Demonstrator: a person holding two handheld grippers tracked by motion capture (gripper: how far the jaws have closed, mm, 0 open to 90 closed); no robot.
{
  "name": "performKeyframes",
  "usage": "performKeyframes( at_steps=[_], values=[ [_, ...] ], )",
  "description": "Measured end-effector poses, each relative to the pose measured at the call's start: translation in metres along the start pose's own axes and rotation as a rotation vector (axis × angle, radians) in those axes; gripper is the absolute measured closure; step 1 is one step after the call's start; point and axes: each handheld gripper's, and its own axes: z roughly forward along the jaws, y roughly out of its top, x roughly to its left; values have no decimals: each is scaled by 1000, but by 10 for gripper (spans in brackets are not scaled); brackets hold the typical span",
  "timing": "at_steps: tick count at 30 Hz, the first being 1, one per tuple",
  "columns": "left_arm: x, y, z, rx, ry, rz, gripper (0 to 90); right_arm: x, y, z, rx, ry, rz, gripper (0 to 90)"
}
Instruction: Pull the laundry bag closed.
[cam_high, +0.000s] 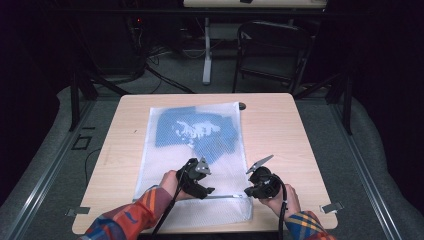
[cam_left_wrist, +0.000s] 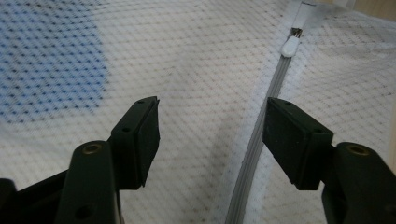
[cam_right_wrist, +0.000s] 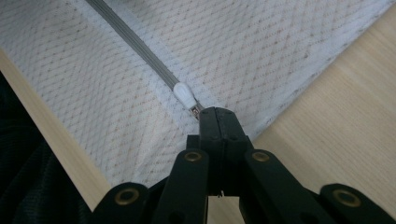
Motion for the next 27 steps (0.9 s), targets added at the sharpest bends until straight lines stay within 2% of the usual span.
performKeyframes(
  at_steps=[2,4,6,12,16,20,21,22,24,25,27],
  values=[
    [-1,3,4,-1,-17,9,405,1,1,3,-6,-1,-7,900],
    [-2,4,6,-2,-17,11,426,1,3,4,5,4,-13,900],
    [-5,8,11,-17,-18,31,453,2,4,9,18,2,-26,900],
    [-13,14,20,-29,-43,67,496,3,3,16,32,0,-20,900],
    [-18,19,28,-59,-50,96,517,2,2,21,47,2,-17,900],
    [-20,22,32,-71,-62,86,551,0,1,22,58,-2,-18,900],
    [-20,24,35,-64,-85,81,551,-1,0,22,55,10,-21,900],
    [-20,24,35,-64,-85,81,555,-2,0,22,55,10,-20,900],
    [-22,26,38,-60,-90,90,555,-2,0,22,48,11,-13,900],
    [-23,27,40,-65,-107,93,555,-2,-1,23,35,18,-2,900],
    [-25,29,43,-60,-111,99,553,-2,-1,22,44,17,-11,900]
  ],
)
